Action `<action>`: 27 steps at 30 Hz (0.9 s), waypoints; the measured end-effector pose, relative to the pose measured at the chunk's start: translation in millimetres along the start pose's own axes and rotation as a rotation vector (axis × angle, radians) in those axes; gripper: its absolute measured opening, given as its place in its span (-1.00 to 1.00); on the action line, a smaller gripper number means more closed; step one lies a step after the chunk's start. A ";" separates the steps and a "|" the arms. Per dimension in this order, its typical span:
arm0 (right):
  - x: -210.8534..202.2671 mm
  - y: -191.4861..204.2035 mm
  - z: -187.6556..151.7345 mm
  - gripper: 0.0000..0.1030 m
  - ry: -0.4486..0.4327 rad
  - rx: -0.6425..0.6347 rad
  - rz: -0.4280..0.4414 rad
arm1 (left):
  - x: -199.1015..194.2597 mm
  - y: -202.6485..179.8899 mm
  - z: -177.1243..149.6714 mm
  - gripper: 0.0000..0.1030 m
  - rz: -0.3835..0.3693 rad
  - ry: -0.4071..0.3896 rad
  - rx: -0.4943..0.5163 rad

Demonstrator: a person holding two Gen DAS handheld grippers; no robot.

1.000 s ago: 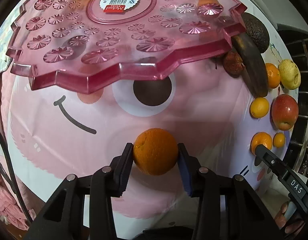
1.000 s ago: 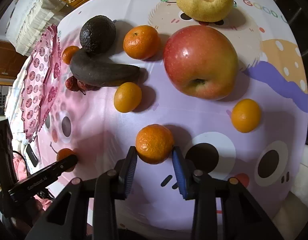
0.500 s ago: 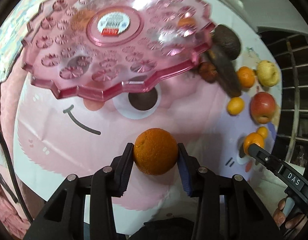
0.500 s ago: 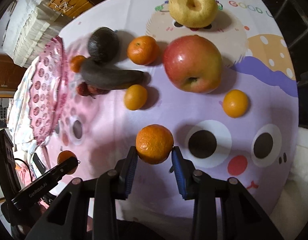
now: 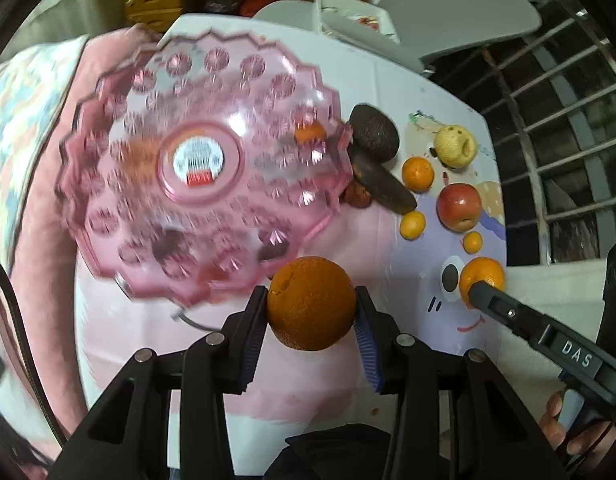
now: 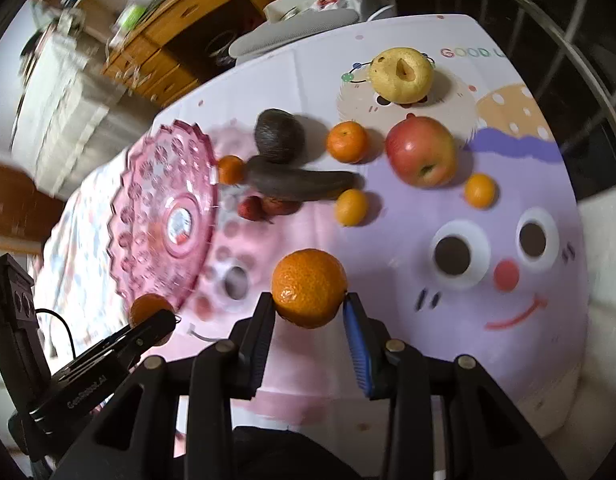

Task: Organize fruits
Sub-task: 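Carry both oranges over the pink bowl and open both tools to drop them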

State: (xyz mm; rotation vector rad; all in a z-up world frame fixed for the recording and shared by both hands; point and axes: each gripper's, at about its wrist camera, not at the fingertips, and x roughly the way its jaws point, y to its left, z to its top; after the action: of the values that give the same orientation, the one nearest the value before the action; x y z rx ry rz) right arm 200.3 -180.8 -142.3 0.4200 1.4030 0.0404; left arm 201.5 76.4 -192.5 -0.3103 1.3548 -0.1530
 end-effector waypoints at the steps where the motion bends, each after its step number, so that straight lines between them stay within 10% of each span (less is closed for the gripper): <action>1: -1.1 7.6 -2.4 -0.31 -0.011 0.012 -0.001 | -9.0 3.3 -0.3 -0.21 -0.003 -0.005 0.024; 27: 63.5 157.8 -31.9 -0.31 -0.049 0.084 0.113 | -32.3 127.1 54.2 -0.21 0.004 0.020 0.229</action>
State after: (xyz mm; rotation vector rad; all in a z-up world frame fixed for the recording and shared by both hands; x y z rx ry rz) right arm 215.5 -9.1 -156.9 0.5666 1.3351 0.0633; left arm 238.5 213.4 -191.5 -0.1138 1.3428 -0.3065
